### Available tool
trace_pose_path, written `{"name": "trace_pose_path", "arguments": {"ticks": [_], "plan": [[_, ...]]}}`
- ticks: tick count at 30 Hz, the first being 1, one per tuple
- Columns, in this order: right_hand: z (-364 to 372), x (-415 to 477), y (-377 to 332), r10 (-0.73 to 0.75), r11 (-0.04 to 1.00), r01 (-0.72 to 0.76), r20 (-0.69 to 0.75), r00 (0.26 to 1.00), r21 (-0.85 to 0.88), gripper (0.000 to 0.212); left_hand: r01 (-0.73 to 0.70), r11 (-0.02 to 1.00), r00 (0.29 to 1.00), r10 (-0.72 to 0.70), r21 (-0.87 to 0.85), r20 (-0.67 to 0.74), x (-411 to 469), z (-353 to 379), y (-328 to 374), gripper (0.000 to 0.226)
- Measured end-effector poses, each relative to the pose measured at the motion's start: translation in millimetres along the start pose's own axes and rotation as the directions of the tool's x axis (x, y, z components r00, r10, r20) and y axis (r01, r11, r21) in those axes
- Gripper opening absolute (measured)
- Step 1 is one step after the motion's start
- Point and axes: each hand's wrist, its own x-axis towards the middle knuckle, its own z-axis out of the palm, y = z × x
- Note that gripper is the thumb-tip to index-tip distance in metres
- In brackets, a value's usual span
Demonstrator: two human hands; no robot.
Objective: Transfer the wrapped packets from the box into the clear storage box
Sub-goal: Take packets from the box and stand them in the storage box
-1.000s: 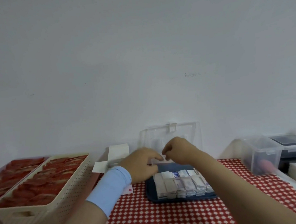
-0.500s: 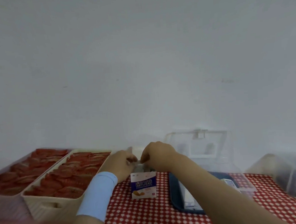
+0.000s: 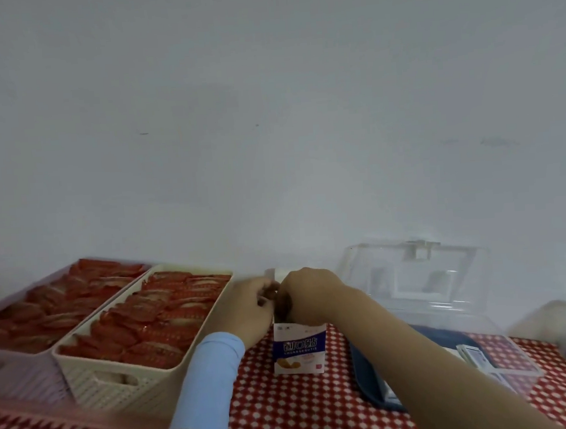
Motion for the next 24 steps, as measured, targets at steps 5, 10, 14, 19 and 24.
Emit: {"name": "trace_pose_path", "arguments": {"ticks": [5, 10, 14, 19, 24], "plan": [[0, 4, -2, -0.002, 1.0, 0.003, 0.027, 1.0, -0.005, 0.024, 0.026, 0.999, 1.0, -0.026, -0.026, -0.006, 2, 0, 0, 0.037], [-7, -1, 8, 0.01, 0.989, -0.01, 0.004, 1.0, 0.148, 0.014, 0.025, 0.999, 1.0, -0.025, -0.029, -0.001, -1, 0, 0, 0.033], [-21, -11, 29, 0.05, 0.915, -0.016, -0.075, 0.996, 0.403, 0.004, 0.018, 1.0, 1.0, -0.017, -0.023, 0.004, -3, -4, 10, 0.026], [-23, -17, 36, 0.047, 0.851, 0.072, -0.213, 0.976, 0.52, 0.006, 0.018, 1.0, 1.0, -0.017, -0.019, 0.017, -8, -6, 19, 0.01], [-31, -24, 39, 0.0, 0.684, 0.262, -0.359, 0.933, 0.681, 0.008, 0.015, 0.943, 0.998, -0.032, -0.333, -0.047, -10, -17, 31, 0.007]]}}
